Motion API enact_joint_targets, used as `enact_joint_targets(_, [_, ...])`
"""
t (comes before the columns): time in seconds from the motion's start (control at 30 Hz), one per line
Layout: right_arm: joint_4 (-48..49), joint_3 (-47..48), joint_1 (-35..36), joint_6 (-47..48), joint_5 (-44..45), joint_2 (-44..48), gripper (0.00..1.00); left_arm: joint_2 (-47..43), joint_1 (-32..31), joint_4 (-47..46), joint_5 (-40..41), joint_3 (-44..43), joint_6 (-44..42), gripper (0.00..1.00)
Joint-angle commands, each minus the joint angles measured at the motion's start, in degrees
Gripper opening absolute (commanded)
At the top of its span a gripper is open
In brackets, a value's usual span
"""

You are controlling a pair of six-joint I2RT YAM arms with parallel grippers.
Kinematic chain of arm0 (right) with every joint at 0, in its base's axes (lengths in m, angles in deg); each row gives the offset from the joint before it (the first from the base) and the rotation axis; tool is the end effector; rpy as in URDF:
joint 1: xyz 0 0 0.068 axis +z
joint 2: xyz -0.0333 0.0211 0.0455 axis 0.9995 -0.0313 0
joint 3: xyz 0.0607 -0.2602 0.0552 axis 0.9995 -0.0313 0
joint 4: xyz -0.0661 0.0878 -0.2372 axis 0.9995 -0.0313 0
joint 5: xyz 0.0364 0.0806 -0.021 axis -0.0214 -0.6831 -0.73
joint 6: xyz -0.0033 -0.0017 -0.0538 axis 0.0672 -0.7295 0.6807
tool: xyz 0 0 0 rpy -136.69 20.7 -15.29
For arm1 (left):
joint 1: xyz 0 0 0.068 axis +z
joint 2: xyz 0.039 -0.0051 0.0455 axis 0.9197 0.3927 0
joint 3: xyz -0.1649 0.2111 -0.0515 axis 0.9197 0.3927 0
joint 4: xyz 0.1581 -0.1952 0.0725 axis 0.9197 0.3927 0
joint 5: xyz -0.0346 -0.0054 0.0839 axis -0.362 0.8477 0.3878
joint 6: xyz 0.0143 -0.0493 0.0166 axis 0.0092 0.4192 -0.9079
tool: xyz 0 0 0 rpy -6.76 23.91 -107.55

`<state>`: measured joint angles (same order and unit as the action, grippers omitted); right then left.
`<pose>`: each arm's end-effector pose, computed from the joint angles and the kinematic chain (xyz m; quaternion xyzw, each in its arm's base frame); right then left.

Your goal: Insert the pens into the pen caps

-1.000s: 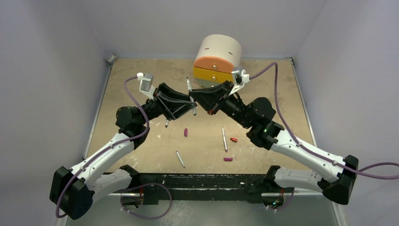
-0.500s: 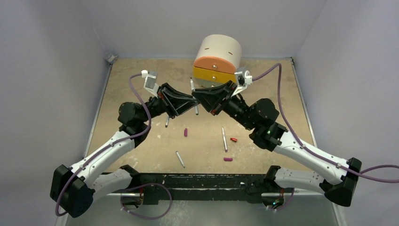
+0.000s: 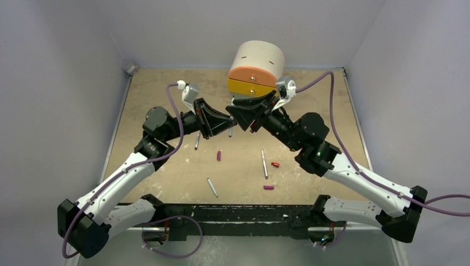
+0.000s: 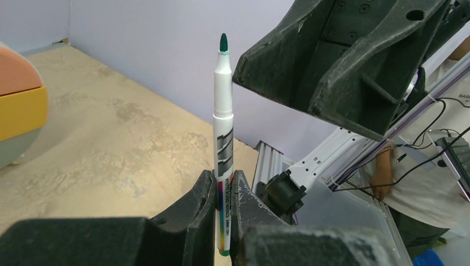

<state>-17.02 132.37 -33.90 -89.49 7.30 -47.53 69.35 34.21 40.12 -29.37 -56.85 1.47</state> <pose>0.1351 0.1860 0.4510 -0.1280 0.5242 0.5210 0.6614 0.1816 -0.1434 0.3816 0.2356 0.5893 -0.6017 0.4849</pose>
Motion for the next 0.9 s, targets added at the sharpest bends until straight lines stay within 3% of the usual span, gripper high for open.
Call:
enact_joint_targets(0.0, [-0.8,2.7,0.0,1.1,1.6,-1.5,0.41,-2.0,0.0,1.5,-2.0,-3.2,-3.2,0.00])
enact_joint_targets(0.37, [-4.9,4.0,0.0,-1.1,1.8,-3.9,0.37,-3.9,0.0,3.6,-0.6,-3.4,-5.1,0.00])
enact_joint_targets(0.6, [0.4,-0.1,0.0,-2.0,5.2,1.4,0.45,-3.8,0.0,5.4,0.9,-3.1,-6.6,0.00])
enact_joint_targets(0.87, [-6.3,1.7,0.0,-2.4,6.9,0.8,0.48,-4.2,0.0,3.8,1.6,-2.8,-6.4,0.00])
